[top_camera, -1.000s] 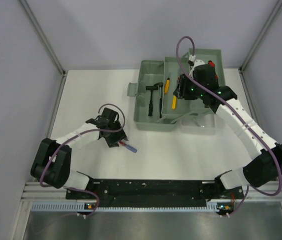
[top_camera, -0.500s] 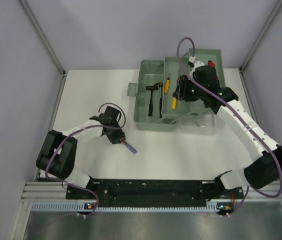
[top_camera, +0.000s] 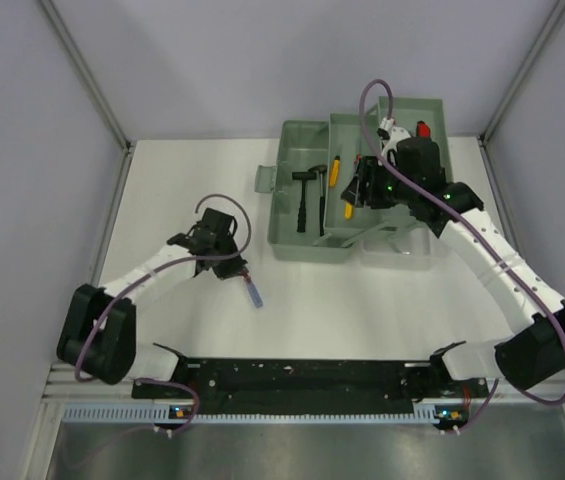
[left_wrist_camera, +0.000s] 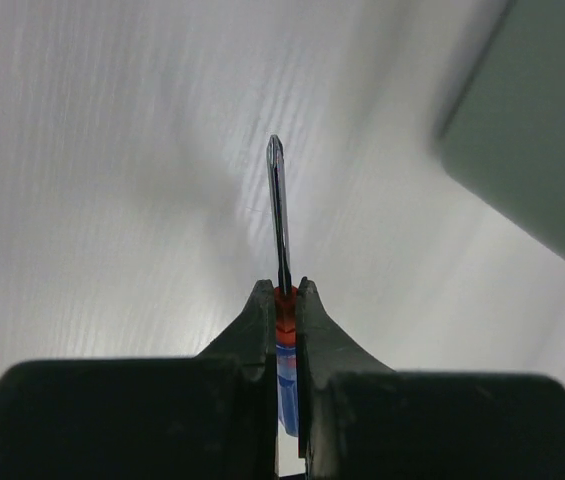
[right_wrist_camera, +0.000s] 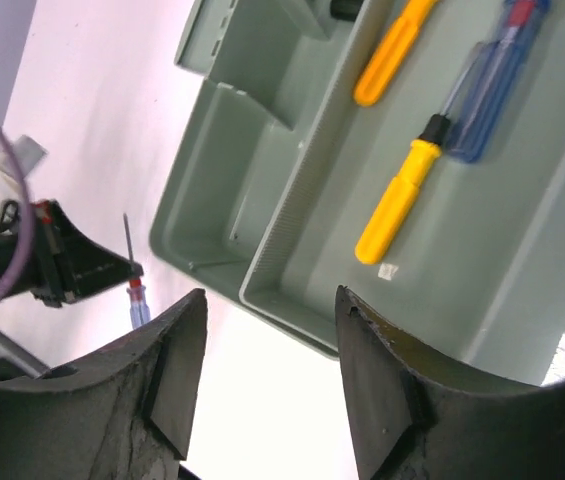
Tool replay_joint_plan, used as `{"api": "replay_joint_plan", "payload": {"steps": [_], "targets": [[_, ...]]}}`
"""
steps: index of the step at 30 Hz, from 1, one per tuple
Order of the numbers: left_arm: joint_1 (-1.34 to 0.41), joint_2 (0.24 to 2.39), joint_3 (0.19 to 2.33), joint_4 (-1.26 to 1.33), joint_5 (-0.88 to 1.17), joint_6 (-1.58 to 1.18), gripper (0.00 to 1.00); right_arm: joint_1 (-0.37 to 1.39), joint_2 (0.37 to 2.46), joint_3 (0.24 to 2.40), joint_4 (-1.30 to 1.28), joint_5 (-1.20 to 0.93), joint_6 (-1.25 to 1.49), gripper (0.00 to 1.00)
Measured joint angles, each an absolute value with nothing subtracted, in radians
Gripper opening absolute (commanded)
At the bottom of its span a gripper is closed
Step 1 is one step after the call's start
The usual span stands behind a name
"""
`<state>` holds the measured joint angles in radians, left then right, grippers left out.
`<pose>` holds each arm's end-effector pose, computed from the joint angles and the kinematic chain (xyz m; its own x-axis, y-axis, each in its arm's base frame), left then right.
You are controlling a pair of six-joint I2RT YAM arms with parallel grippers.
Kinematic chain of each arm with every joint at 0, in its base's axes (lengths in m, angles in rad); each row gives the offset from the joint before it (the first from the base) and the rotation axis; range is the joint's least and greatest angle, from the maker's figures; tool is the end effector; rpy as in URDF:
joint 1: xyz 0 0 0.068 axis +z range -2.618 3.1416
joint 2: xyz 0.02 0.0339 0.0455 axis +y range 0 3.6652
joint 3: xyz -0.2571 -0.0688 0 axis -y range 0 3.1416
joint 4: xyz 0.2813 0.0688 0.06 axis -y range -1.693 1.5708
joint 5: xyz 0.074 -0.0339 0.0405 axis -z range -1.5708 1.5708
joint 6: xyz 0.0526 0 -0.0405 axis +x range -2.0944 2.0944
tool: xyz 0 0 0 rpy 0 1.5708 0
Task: Pack the tool kit
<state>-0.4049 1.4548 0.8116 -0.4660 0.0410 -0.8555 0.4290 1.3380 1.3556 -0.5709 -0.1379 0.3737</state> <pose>0.2820 -0.1232 0.1349 -0.8495 -0.4565 -0.2644 -0.3521 0.8638 -0.3603 0.3136 0.1514 0.3623 -0.6341 0.1076 -0.7657 -0.3081 0.8731 0.3778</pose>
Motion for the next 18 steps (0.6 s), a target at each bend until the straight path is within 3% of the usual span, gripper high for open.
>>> {"api": "replay_joint_plan", "payload": {"steps": [4, 11, 18], "targets": [[-0.405, 1.254, 0.814, -0.459, 0.007, -0.774, 0.0, 0.437, 1.302, 1.28, -0.501, -0.224, 0.367, 0.73], [-0.405, 1.051, 0.866, -0.413, 0.004, -0.592, 0.0, 0.496, 1.147, 1.153, -0.346, -0.439, 0.345, 0.8], [-0.405, 0.991, 0.875, -0.37, 0.124, -0.486, 0.0, 0.786, 1.168, 1.122, -0.2, -0.513, 0.272, 0.82]]}}
